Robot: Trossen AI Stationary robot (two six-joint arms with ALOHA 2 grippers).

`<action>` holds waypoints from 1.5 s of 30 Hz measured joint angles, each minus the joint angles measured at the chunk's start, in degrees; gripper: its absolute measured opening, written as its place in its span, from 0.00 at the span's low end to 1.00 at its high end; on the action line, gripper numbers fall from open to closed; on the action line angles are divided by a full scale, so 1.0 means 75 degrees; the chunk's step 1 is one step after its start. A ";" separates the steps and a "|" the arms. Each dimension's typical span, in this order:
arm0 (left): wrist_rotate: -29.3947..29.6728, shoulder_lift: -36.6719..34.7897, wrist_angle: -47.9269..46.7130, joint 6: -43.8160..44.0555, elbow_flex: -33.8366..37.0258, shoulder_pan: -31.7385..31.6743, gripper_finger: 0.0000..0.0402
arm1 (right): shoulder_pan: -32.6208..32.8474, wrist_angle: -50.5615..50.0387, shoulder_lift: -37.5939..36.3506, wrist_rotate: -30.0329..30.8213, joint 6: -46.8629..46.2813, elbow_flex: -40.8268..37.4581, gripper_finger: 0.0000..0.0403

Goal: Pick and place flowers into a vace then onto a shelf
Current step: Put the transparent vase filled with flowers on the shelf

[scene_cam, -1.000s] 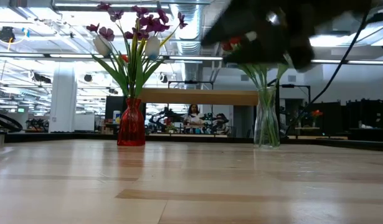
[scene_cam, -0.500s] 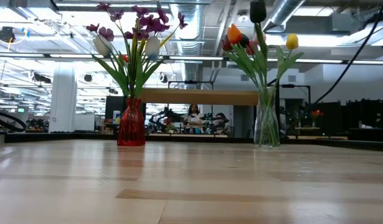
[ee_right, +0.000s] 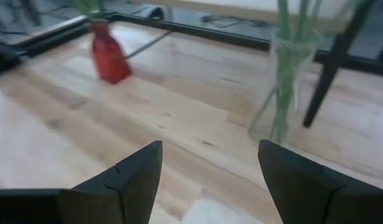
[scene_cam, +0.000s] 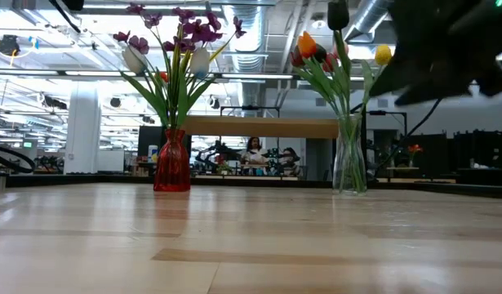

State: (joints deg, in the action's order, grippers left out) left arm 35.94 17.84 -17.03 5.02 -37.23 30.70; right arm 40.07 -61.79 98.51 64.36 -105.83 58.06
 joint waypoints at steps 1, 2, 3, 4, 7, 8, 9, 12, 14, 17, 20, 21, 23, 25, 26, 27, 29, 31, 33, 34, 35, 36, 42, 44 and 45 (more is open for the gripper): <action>0.0053 -0.0003 0.0028 -0.0081 0.0029 0.0000 0.22 | -0.0095 -0.0007 0.0183 -0.0004 -0.0247 -0.0023 0.64; 0.0087 0.0000 0.0057 -0.0157 0.0044 0.0000 0.22 | -0.0189 -0.0016 0.0338 -0.0021 -0.0439 -0.0032 0.64; 0.0140 0.0001 0.0132 -0.0225 0.0086 0.0000 0.22 | -0.0290 -0.0010 0.0499 -0.0047 -0.0605 -0.0029 0.64; 0.0189 0.0001 0.0204 -0.0320 0.0148 0.0000 0.22 | -0.0377 -0.0004 0.0624 -0.0055 -0.0744 -0.0023 0.64; 0.0310 0.0001 0.0423 -0.0454 0.0388 0.0000 0.22 | -0.0550 0.0040 0.0901 -0.0059 -0.1028 -0.0023 0.64; 0.0319 0.0001 0.0502 -0.0519 0.0489 0.0000 0.22 | -0.0595 0.0051 0.0964 -0.0077 -0.1081 -0.0023 0.64; 0.0311 0.0003 0.0573 -0.0594 0.0559 0.0000 0.22 | -0.0627 0.0051 0.1007 -0.0108 -0.1112 -0.0023 0.64; -0.0084 -0.0002 0.0684 -0.0701 0.0714 -0.0003 0.22 | -0.0692 0.0071 0.1022 -0.0176 -0.1158 -0.0020 0.64; -0.0533 -0.0002 0.0684 -0.0705 0.0821 -0.0003 0.22 | -0.0707 0.0087 0.1022 -0.0173 -0.1164 -0.0018 0.64; -0.1181 0.0001 0.0660 -0.0705 0.0996 0.0000 0.22 | -0.0723 0.0074 0.1022 -0.0186 -0.1179 -0.0018 0.64; -0.1601 0.0001 0.0661 -0.0705 0.1100 0.0011 0.22 | -0.0799 0.0047 0.1022 -0.0416 -0.1283 -0.0018 0.64; -0.1706 -0.0002 0.0649 -0.0707 0.1126 0.0022 0.22 | -0.0824 0.0011 0.1022 -0.0483 -0.1292 -0.0018 0.64; -0.1814 0.0001 0.0615 -0.0723 0.1128 0.0063 0.22 | -0.0862 -0.0130 0.1022 -0.0445 -0.1283 -0.0023 0.64; -0.1944 0.0000 0.0601 -0.0767 0.1128 0.0098 0.22 | -0.0867 -0.0116 0.1022 -0.0117 -0.1217 -0.0093 0.64; -0.2014 -0.0002 0.0599 -0.0806 0.1128 0.0115 0.22 | -0.0861 -0.0124 0.1022 0.0075 -0.1161 -0.0130 0.64; -0.2117 -0.0002 0.0592 -0.0836 0.1128 0.0127 0.22 | -0.0861 -0.0120 0.1022 0.0253 -0.1047 -0.0164 0.64; -0.2279 0.0001 0.0567 -0.0909 0.1128 0.0140 0.22 | -0.0858 -0.0183 0.1022 0.0542 -0.0672 -0.0200 0.64; -0.2363 0.0001 0.0570 -0.0930 0.1128 0.0143 0.22 | -0.0859 -0.0642 0.1022 0.0549 -0.0537 -0.0216 0.64; -0.2365 0.0001 0.0573 -0.0932 0.1128 0.0143 0.22 | -0.0827 -0.1212 0.1022 0.0601 -0.0470 -0.0219 0.64; -0.2365 0.0001 0.0573 -0.0936 0.1128 0.0143 0.22 | -0.0780 -0.1548 0.1022 0.0609 -0.0454 -0.0219 0.64; -0.2365 0.0001 0.0573 -0.0956 0.1128 0.0143 0.22 | -0.0739 -0.1842 0.1022 0.0587 -0.0484 -0.0228 0.64; -0.2362 0.0001 0.0573 -0.0993 0.1128 0.0143 0.22 | -0.0682 -0.2085 0.1022 0.0524 -0.0523 -0.0255 0.64; -0.2343 0.0001 0.0707 -0.1311 0.1128 0.0143 0.22 | -0.0333 -0.2179 0.0719 0.0163 -0.0818 -0.1196 0.64; -0.2338 0.0001 0.0803 -0.1387 0.1128 0.0143 0.22 | -0.0153 -0.1717 0.0338 0.0219 -0.0694 -0.1698 0.64; -0.2341 0.0001 0.0858 -0.1410 0.1128 0.0143 0.22 | -0.0042 -0.1450 0.0091 0.0275 -0.0560 -0.1909 0.64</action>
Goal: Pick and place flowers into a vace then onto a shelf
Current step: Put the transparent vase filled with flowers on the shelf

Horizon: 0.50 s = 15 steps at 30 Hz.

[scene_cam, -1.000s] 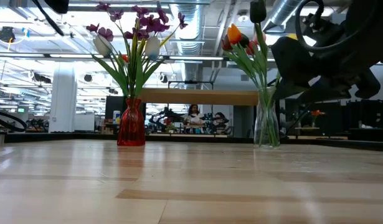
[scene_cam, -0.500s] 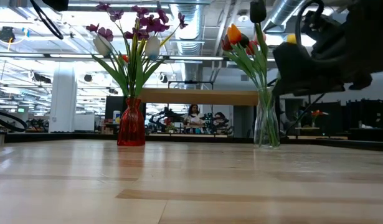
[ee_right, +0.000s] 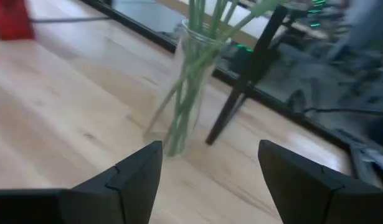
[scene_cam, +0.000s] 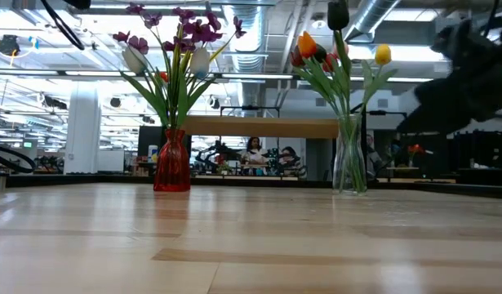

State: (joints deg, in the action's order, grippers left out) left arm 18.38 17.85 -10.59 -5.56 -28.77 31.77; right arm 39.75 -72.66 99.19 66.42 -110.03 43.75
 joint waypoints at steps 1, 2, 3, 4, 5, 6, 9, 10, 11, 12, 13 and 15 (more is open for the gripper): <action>-0.0004 0.0000 0.0034 -0.0039 0.0000 0.0000 0.22 | 0.0123 0.0242 -0.0288 0.0089 0.0165 -0.0181 0.64; 0.0002 0.0000 0.0072 -0.0097 0.0000 0.0000 0.22 | 0.0264 0.0464 -0.0598 0.0177 0.0411 -0.0329 0.64; 0.0011 0.0000 0.0129 -0.0139 0.0000 0.0000 0.22 | 0.0406 0.0734 -0.0925 0.0246 0.0729 -0.0443 0.64; 0.0013 0.0000 0.0182 -0.0168 -0.0003 0.0000 0.22 | 0.0569 0.1041 -0.1261 0.0332 0.1100 -0.0529 0.64; 0.0027 -0.0001 0.0201 -0.0197 -0.0003 0.0000 0.22 | 0.0730 0.1370 -0.1607 0.0401 0.1566 -0.0593 0.64; 0.0061 -0.0003 0.0201 -0.0221 -0.0003 0.0000 0.22 | 0.0877 0.1719 -0.1926 0.0458 0.2085 -0.0634 0.64; 0.0200 0.0000 0.0204 -0.0234 -0.0003 0.0000 0.22 | 0.1238 0.2978 -0.2782 0.0862 0.3545 -0.0737 0.64; 0.0215 0.0000 0.0196 -0.0231 -0.0003 0.0000 0.22 | 0.1318 0.3463 -0.3025 0.1002 0.3972 -0.0832 0.64; 0.0210 -0.0003 0.0169 -0.0231 -0.0005 0.0000 0.22 | 0.1352 0.4020 -0.3229 0.1041 0.4412 -0.0973 0.64; 0.0192 -0.0003 0.0142 -0.0252 -0.0003 0.0000 0.22 | 0.1360 0.4661 -0.3377 0.1042 0.4803 -0.1153 0.64; 0.0139 -0.0003 0.0121 -0.0310 -0.0006 0.0000 0.22 | 0.1332 0.5328 -0.3480 0.1043 0.5171 -0.1385 0.64; -0.0046 0.0000 0.0082 -0.0439 -0.0004 0.0000 0.23 | 0.1198 0.6861 -0.3540 0.1168 0.6010 -0.1929 0.64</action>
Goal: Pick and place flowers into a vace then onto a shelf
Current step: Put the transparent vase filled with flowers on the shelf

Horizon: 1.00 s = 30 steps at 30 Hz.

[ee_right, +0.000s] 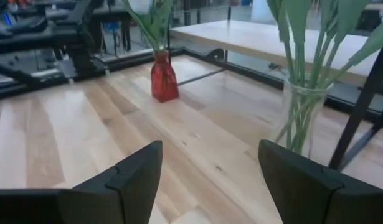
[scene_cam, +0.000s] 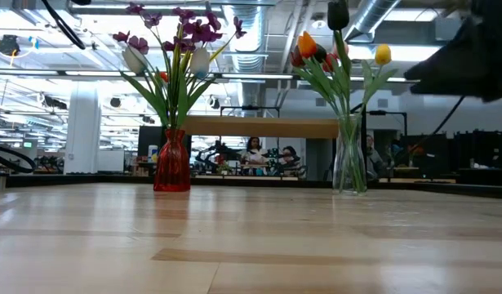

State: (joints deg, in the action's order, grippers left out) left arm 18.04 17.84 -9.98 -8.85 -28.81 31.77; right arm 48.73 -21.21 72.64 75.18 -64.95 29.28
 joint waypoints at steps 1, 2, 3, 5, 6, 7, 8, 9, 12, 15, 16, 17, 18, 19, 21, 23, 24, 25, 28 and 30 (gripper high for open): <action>-0.0088 0.0000 -0.0014 -0.0098 0.0001 0.0000 0.23 | -0.0116 0.0750 0.0003 0.0027 0.0462 -0.0272 0.64; -0.0167 0.0000 -0.0012 -0.0192 -0.0001 0.0000 0.23 | -0.0241 0.1435 0.0024 0.0001 0.0831 -0.0519 0.64; -0.0217 -0.0001 -0.0009 -0.0261 0.0000 0.0000 0.23 | -0.0363 0.2052 0.0060 -0.0060 0.1167 -0.0740 0.64; -0.0324 0.0000 -0.0009 -0.0337 -0.0001 0.0000 0.23 | -0.0619 0.3041 0.0113 -0.0247 0.1732 -0.1109 0.64; -0.0338 -0.0001 -0.0009 -0.0353 -0.0001 0.0000 0.23 | -0.0772 0.3448 0.0119 -0.0382 0.2000 -0.1228 0.64; -0.0361 0.0000 -0.0009 -0.0355 -0.0001 0.0000 0.23 | -0.0961 0.3841 0.0119 -0.0488 0.2232 -0.1312 0.64; -0.0361 -0.0002 -0.0009 -0.0351 -0.0001 0.0000 0.23 | -0.1164 0.4176 0.0119 -0.0595 0.2461 -0.1363 0.64; -0.0361 0.0000 -0.0009 -0.0344 -0.0001 0.0000 0.23 | -0.1374 0.4452 0.0119 -0.0660 0.2736 -0.1376 0.64; -0.0361 0.0000 -0.0012 -0.0311 -0.0001 0.0000 0.23 | -0.1956 0.5047 0.0119 -0.0849 0.3539 -0.1376 0.64; -0.0361 0.0000 -0.0039 -0.0308 -0.0001 0.0000 0.23 | -0.2471 0.5105 0.0119 -0.1298 0.3872 -0.1373 0.64; -0.0360 0.0000 -0.0054 -0.0308 -0.0001 0.0000 0.23 | -0.2615 0.5064 0.0119 -0.1436 0.3892 -0.1373 0.64; -0.0361 0.0000 -0.0061 -0.0308 -0.0001 0.0000 0.23 | -0.2743 0.5050 0.0119 -0.1530 0.3917 -0.1373 0.64; -0.0361 0.0000 -0.0057 -0.0307 -0.0001 0.0000 0.23 | -0.2846 0.5057 0.0119 -0.1565 0.3923 -0.1373 0.64; -0.0356 0.0000 -0.0056 -0.0290 -0.0001 0.0000 0.23 | -0.2950 0.5064 0.0119 -0.1560 0.3923 -0.1373 0.64; -0.0327 0.0000 -0.0040 -0.0263 -0.0001 0.0000 0.23 | -0.3125 0.5061 0.0119 -0.1560 0.3936 -0.1373 0.65; -0.0312 0.0000 -0.0007 -0.0261 -0.0001 0.0000 0.23 | -0.3252 0.5037 0.0119 -0.1560 0.4008 -0.1373 0.65; -0.0311 0.0000 -0.0004 -0.0261 -0.0001 0.0000 0.23 | -0.3311 0.5010 0.0119 -0.1560 0.4049 -0.1373 0.65; -0.0311 0.0000 -0.0003 -0.0260 -0.0001 0.0000 0.23 | -0.3374 0.4997 0.0119 -0.1560 0.4060 -0.1373 0.65; -0.0311 0.0000 -0.0003 -0.0231 -0.0001 0.0000 0.23 | -0.3569 0.4924 0.0119 -0.1563 0.4066 -0.1373 0.65; -0.0308 0.0000 0.0000 -0.0181 -0.0001 0.0000 0.23 | -0.3690 0.4896 0.0119 -0.1608 0.4066 -0.1373 0.65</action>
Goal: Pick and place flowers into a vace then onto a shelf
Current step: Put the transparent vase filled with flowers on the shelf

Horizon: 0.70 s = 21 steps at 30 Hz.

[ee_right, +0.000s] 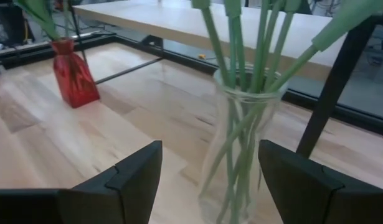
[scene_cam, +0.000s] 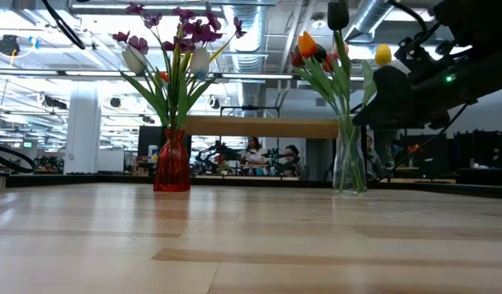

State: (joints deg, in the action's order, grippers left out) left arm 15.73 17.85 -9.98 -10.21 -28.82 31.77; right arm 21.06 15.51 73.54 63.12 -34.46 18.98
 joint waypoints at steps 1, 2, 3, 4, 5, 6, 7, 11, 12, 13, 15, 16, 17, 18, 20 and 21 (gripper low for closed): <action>0.0003 0.0000 0.0001 0.0010 0.0000 0.0000 0.23 | -0.0060 -0.0003 0.0000 -0.0034 0.0000 0.0000 0.65; 0.0003 0.0000 0.0003 0.0013 0.0000 0.0000 0.23 | -0.0112 -0.0005 0.0000 -0.0079 0.0000 0.0000 0.65; 0.0003 0.0000 0.0003 0.0021 0.0000 0.0000 0.23 | -0.0163 -0.0006 0.0000 -0.0147 0.0000 0.0000 0.65; 0.0003 0.0000 0.0003 0.0039 0.0000 0.0000 0.23 | -0.0217 -0.0008 0.0000 -0.0223 0.0000 0.0000 0.66; 0.0003 0.0000 0.0003 0.0054 0.0000 0.0000 0.23 | -0.0259 -0.0008 0.0000 -0.0264 0.0000 0.0000 0.66; 0.0006 0.0000 0.0003 0.0065 0.0000 0.0000 0.23 | -0.0299 -0.0007 0.0000 -0.0270 0.0000 0.0000 0.67; 0.0006 0.0000 0.0003 0.0067 0.0000 0.0000 0.23 | -0.0334 -0.0009 0.0000 -0.0270 0.0000 0.0000 0.69; 0.0006 0.0000 0.0006 0.0095 0.0000 0.0000 0.23 | -0.0432 -0.0067 0.0000 -0.0211 0.0003 0.0000 0.75; 0.0008 0.0000 0.0006 0.0107 0.0000 0.0000 0.23 | -0.0471 -0.0066 0.0000 -0.0181 0.0005 0.0000 0.77; 0.0008 0.0000 0.0006 0.0111 0.0000 0.0000 0.23 | -0.0520 -0.0065 0.0000 -0.0176 0.0032 0.0000 0.79; 0.0008 0.0000 0.0006 0.0113 0.0000 0.0000 0.23 | -0.0646 -0.0065 0.0000 -0.0174 0.0044 0.0000 0.81; 0.0008 0.0000 0.0006 0.0118 0.0000 0.0000 0.23 | -0.0712 -0.0065 0.0000 -0.0179 0.0047 0.0000 0.83; 0.0008 0.0000 0.0006 0.0121 0.0000 0.0000 0.23 | -0.0776 -0.0065 0.0000 -0.0192 0.0048 0.0000 0.84; 0.0008 0.0000 0.0006 0.0121 0.0000 0.0000 0.23 | -0.0838 -0.0065 0.0000 -0.0215 0.0050 0.0000 0.84; 0.0008 0.0000 0.0006 0.0123 0.0000 0.0001 0.23 | -0.0936 -0.0065 0.0000 -0.0234 0.0053 0.0000 0.86; 0.0008 0.0000 0.0005 0.0124 0.0000 0.0000 0.23 | -0.0976 -0.0065 0.0000 -0.0245 0.0056 0.0000 0.86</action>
State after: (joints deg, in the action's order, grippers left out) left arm 15.79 17.85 -9.94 -9.28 -28.82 31.77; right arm 13.74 15.03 73.54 61.29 -34.04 18.98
